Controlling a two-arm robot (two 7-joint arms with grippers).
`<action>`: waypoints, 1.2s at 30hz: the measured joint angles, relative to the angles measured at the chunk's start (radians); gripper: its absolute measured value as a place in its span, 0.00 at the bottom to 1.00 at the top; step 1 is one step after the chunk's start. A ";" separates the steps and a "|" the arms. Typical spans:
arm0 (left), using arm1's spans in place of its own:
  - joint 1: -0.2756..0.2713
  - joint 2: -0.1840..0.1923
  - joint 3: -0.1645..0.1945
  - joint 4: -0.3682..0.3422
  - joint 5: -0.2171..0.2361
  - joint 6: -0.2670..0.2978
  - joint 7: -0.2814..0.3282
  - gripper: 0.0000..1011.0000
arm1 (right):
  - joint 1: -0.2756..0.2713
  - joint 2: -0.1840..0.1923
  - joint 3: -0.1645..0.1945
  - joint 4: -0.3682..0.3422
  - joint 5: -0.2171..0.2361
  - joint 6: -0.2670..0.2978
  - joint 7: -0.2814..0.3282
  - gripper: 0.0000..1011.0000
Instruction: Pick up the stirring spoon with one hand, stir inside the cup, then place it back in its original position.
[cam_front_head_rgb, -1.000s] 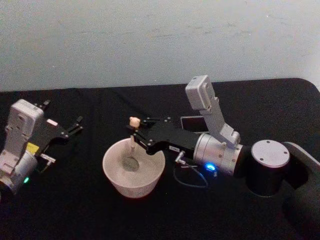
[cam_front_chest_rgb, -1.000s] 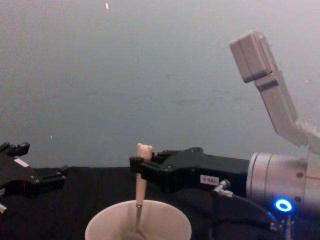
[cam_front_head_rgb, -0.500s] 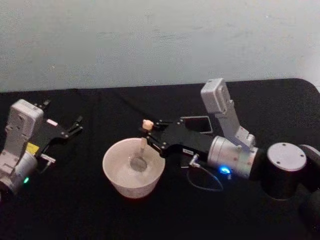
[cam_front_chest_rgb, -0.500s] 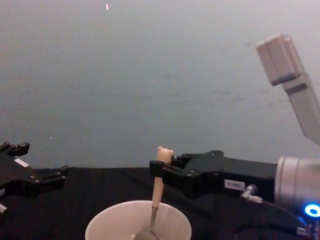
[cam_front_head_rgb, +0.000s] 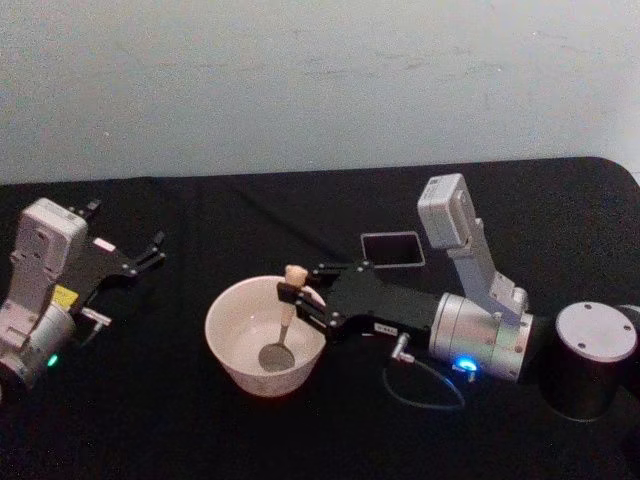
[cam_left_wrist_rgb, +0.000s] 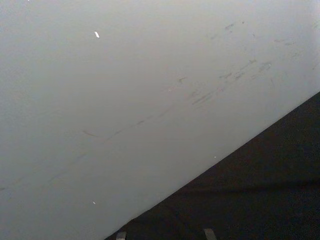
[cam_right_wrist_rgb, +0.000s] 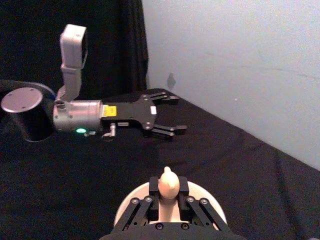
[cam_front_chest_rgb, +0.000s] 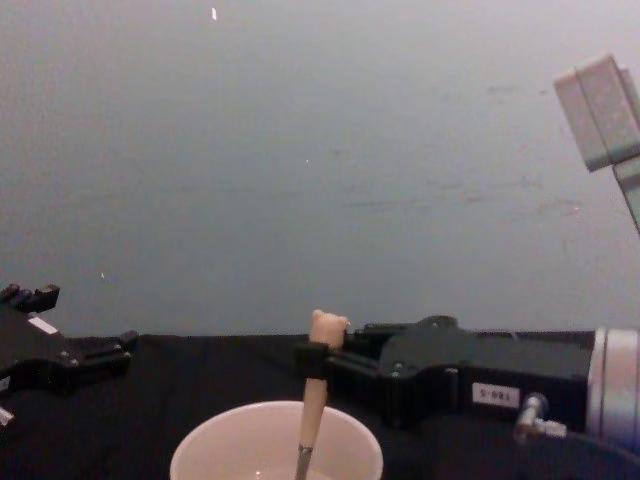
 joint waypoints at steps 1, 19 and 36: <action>0.000 0.000 0.000 0.000 0.000 0.000 0.000 0.99 | -0.001 0.001 -0.005 -0.004 0.001 0.001 0.001 0.21; 0.000 0.000 0.000 0.000 0.000 0.000 0.000 0.99 | 0.054 -0.073 -0.057 0.050 -0.030 0.011 -0.036 0.21; 0.000 0.000 0.000 0.000 0.000 0.000 0.000 0.99 | 0.092 -0.111 -0.029 0.127 -0.053 0.005 -0.068 0.21</action>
